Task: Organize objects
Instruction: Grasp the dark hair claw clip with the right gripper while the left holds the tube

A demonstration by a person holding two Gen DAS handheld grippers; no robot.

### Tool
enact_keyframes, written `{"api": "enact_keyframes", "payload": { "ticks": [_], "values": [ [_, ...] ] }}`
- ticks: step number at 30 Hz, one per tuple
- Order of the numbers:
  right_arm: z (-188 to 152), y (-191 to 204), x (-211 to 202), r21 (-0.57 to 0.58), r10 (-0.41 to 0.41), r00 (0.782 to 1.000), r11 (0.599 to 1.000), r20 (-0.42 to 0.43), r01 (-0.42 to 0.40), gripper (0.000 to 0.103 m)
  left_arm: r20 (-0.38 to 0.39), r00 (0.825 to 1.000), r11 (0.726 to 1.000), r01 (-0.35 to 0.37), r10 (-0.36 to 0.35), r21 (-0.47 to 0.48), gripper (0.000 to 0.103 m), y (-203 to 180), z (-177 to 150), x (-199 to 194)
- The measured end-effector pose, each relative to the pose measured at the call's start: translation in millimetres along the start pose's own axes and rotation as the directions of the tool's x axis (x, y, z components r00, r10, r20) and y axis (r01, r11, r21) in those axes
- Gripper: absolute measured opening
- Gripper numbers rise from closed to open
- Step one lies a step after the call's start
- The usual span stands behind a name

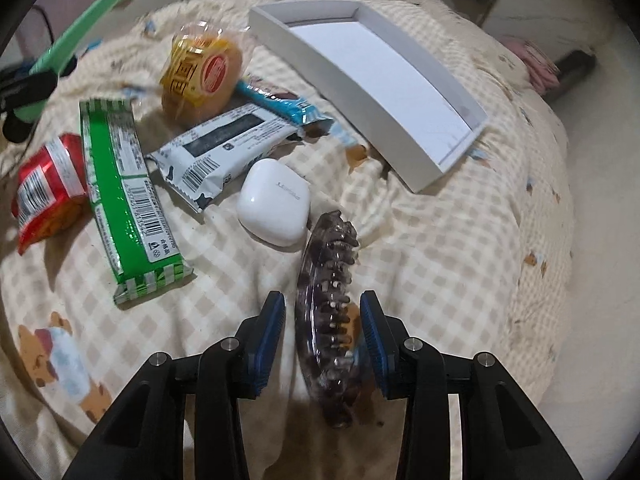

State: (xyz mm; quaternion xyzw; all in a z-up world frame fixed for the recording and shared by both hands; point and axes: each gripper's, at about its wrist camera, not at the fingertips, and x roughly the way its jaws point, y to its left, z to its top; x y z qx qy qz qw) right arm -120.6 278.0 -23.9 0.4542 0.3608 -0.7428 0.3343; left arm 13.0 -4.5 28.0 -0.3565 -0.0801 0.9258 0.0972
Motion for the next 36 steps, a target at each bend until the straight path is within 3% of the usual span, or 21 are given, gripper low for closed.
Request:
{"api": "enact_keyframes", "payload": {
  "ticks": [7,10,18,20,22,27,28,30,32,36],
  "values": [
    [-4,-4,18,0.071,-0.008,0.999,0.997,-0.050,0.012,0.041,-0.016,1.000,1.000,-0.013,0.012,-0.011,0.044,2,0,4],
    [-6,-7,19,0.108,0.013,0.998,0.994,-0.057,-0.007,0.034,-0.020,1.000,1.000,-0.015,0.015,-0.018,0.044,4,0,4],
    [-7,-30,-19,0.265,0.069,0.997,0.961,0.025,-0.074,0.033,-0.023,1.000,1.000,-0.017,0.016,-0.022,0.044,4,1,5],
    [-8,-36,-28,0.345,0.165,0.985,0.922,0.059,-0.175,0.033,-0.023,1.000,1.000,-0.018,0.017,-0.021,0.044,4,0,5],
    [-10,-39,-30,0.430,0.290,0.953,0.852,0.089,-0.299,0.033,-0.023,1.000,1.000,-0.018,0.018,-0.020,0.044,4,0,4],
    [-18,-34,-7,0.556,0.466,0.875,0.697,0.127,-0.452,0.033,-0.025,0.999,1.000,-0.021,0.021,-0.017,0.044,4,0,3],
    [-22,-32,-2,0.572,0.476,0.870,0.682,0.127,-0.456,0.033,-0.026,0.999,1.000,-0.022,0.021,-0.017,0.044,4,0,3],
    [-23,-28,4,0.572,0.481,0.869,0.683,0.117,-0.454,0.032,-0.030,0.999,1.000,-0.022,0.021,-0.017,0.044,4,-1,3],
    [-21,-23,3,0.546,0.459,0.883,0.716,0.101,-0.435,0.033,-0.032,0.999,1.000,-0.021,0.021,-0.016,0.044,4,-1,3],
    [-13,-10,-7,0.450,0.354,0.932,0.822,0.076,-0.348,0.033,-0.031,0.999,1.000,-0.022,0.021,-0.015,0.044,4,-1,3]
  ]
}}
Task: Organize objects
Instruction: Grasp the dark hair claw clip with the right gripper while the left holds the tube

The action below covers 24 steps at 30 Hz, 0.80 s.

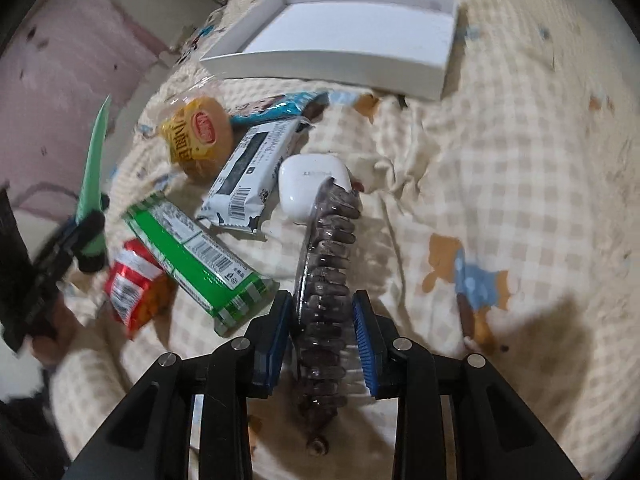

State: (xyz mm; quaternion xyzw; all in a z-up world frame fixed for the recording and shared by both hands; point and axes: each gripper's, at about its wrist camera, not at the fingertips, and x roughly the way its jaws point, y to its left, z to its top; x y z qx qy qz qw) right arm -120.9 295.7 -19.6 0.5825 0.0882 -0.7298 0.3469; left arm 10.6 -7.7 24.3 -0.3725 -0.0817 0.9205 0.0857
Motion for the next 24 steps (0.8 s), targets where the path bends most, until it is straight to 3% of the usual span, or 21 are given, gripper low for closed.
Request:
{"api": "enact_keyframes", "payload": {
  "ticks": [2,6,13,15,18,24],
  "values": [
    [-2,13,-4,-0.063,-0.089,0.996,0.994,0.023,0.090,0.047,0.000,1.000,1.000,0.000,0.000,-0.001,0.044,0,0,0],
    [-6,22,-3,-0.111,-0.164,0.984,0.979,0.067,0.171,0.049,0.000,1.000,1.000,0.000,0.000,-0.001,0.044,0,0,0],
    [2,-19,-6,0.092,-0.009,0.999,0.996,0.041,0.005,0.049,-0.002,1.000,1.000,0.001,-0.001,-0.001,0.044,1,0,1],
    [2,-32,-4,0.163,0.032,0.999,0.986,0.036,-0.038,0.031,-0.005,1.000,1.000,0.001,-0.001,0.000,0.044,1,-1,1],
    [0,-48,-2,0.259,0.098,0.994,0.960,0.042,-0.105,0.027,-0.006,1.000,1.000,0.001,-0.001,-0.002,0.044,2,-1,1],
    [-2,-41,-33,0.261,0.120,0.981,0.952,0.153,-0.157,0.027,-0.012,1.000,1.000,-0.001,0.001,-0.004,0.044,3,0,4]
  ]
}}
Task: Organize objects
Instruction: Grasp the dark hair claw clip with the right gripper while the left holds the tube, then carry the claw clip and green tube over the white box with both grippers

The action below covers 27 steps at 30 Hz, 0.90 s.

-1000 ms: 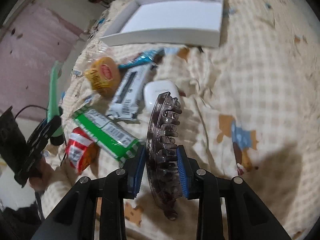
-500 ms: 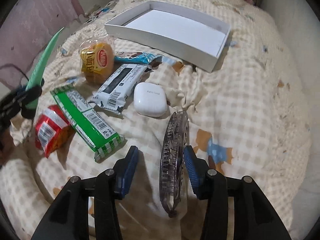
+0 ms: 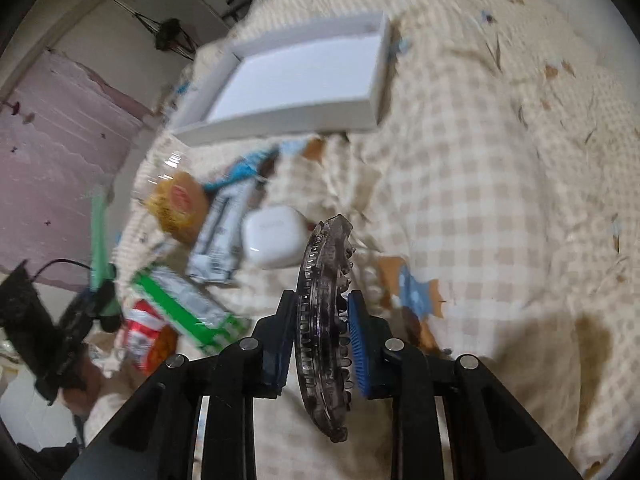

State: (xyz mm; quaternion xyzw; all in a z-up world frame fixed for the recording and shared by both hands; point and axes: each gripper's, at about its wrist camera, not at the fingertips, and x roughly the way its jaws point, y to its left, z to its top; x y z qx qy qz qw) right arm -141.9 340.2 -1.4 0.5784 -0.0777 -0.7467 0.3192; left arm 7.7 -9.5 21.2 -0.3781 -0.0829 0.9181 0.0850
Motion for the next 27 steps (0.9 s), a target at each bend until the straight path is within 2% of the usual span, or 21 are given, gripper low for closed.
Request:
{"api": "enact_keyframes", "payload": {
  "ticks": [2,4,8,14,21,25,27],
  "values": [
    [2,6,-5,0.011,0.018,1.000,1.000,0.016,-0.018,0.027,-0.002,1.000,1.000,0.002,-0.002,-0.002,0.044,0,0,1],
    [3,14,-2,0.008,0.001,1.000,1.000,0.013,-0.001,0.027,-0.004,1.000,1.000,0.011,-0.011,-0.007,0.044,1,0,2],
    [13,21,8,-0.009,-0.059,0.996,0.998,-0.073,0.059,0.027,-0.005,0.999,0.999,0.044,-0.044,-0.030,0.044,7,1,4],
    [26,43,23,-0.091,-0.210,0.952,0.977,-0.221,0.194,0.027,-0.026,0.999,0.998,0.037,-0.038,-0.054,0.044,10,1,7],
    [22,72,13,-0.185,-0.212,0.950,0.968,-0.227,0.172,0.027,-0.019,0.999,0.999,0.037,-0.038,-0.035,0.044,7,1,7],
    [30,78,12,-0.202,-0.242,0.945,0.959,-0.221,0.199,0.027,-0.014,0.999,0.998,0.041,-0.042,-0.054,0.044,12,0,7],
    [36,84,8,-0.237,-0.296,0.931,0.940,-0.214,0.245,0.027,-0.010,0.999,0.997,0.042,-0.042,-0.058,0.044,13,0,6]
  ]
}}
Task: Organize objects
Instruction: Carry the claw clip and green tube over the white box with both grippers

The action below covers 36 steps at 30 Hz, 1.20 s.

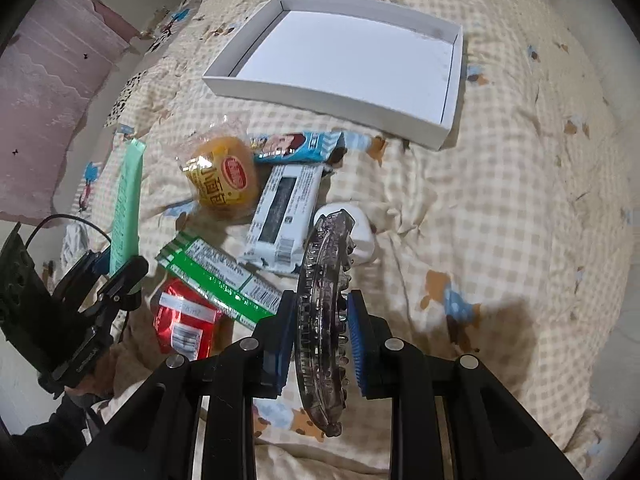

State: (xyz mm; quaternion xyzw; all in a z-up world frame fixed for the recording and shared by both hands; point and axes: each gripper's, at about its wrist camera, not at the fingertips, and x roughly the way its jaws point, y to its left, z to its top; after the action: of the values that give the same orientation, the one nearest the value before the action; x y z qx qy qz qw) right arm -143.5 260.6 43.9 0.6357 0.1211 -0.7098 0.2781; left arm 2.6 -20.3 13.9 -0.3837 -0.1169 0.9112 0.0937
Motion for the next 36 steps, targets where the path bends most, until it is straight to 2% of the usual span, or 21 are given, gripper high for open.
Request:
{"api": "enact_keyframes", "payload": {
  "ticks": [3,5,9,12,16,18,19,22,26,28,31,36],
  "values": [
    [9,5,-7,-0.029,-0.035,0.999,0.999,0.015,0.036,0.027,-0.005,1.000,1.000,-0.001,0.001,-0.001,0.044,0,0,1],
    [9,5,-14,-0.043,-0.030,0.999,0.999,0.043,0.032,0.027,-0.003,1.000,1.000,-0.001,0.001,0.001,0.044,-1,0,1],
    [5,-9,-15,0.005,0.037,0.993,0.999,0.115,-0.038,0.027,-0.003,1.000,1.000,-0.009,0.009,0.006,0.044,-1,0,1],
    [-3,-23,-16,0.035,0.101,0.977,0.993,0.190,-0.110,0.027,-0.006,1.000,1.000,-0.021,0.022,0.007,0.044,-1,1,1],
    [-18,-42,-13,0.076,0.195,0.934,0.971,0.299,-0.227,0.027,-0.012,1.000,1.000,-0.014,0.013,-0.017,0.044,6,5,-1],
    [-24,-53,-9,0.106,0.261,0.902,0.944,0.343,-0.314,0.027,-0.017,0.999,0.998,-0.036,0.035,-0.051,0.044,15,11,-3],
    [-28,-58,-9,0.114,0.305,0.874,0.922,0.378,-0.371,0.027,-0.021,0.998,0.996,-0.061,0.060,-0.068,0.044,20,15,-5],
    [-33,-66,-18,0.095,0.379,0.821,0.884,0.428,-0.458,0.027,-0.015,0.995,0.991,-0.098,0.097,-0.086,0.044,32,26,-13],
    [-19,-75,-38,0.085,0.373,0.796,0.881,0.477,-0.465,0.027,0.006,0.982,0.980,-0.186,0.187,-0.063,0.044,47,47,-20],
    [-8,-80,-48,0.092,0.345,0.796,0.891,0.498,-0.444,0.027,0.015,0.977,0.976,-0.211,0.212,-0.053,0.044,55,60,-19],
    [10,-88,-61,0.108,0.314,0.800,0.900,0.511,-0.422,0.027,0.025,0.973,0.973,-0.229,0.230,-0.042,0.044,63,76,-16],
    [35,-95,-83,0.107,0.294,0.779,0.903,0.554,-0.417,0.027,0.067,0.972,0.974,-0.225,0.227,-0.033,0.044,69,114,-11]
  ]
}}
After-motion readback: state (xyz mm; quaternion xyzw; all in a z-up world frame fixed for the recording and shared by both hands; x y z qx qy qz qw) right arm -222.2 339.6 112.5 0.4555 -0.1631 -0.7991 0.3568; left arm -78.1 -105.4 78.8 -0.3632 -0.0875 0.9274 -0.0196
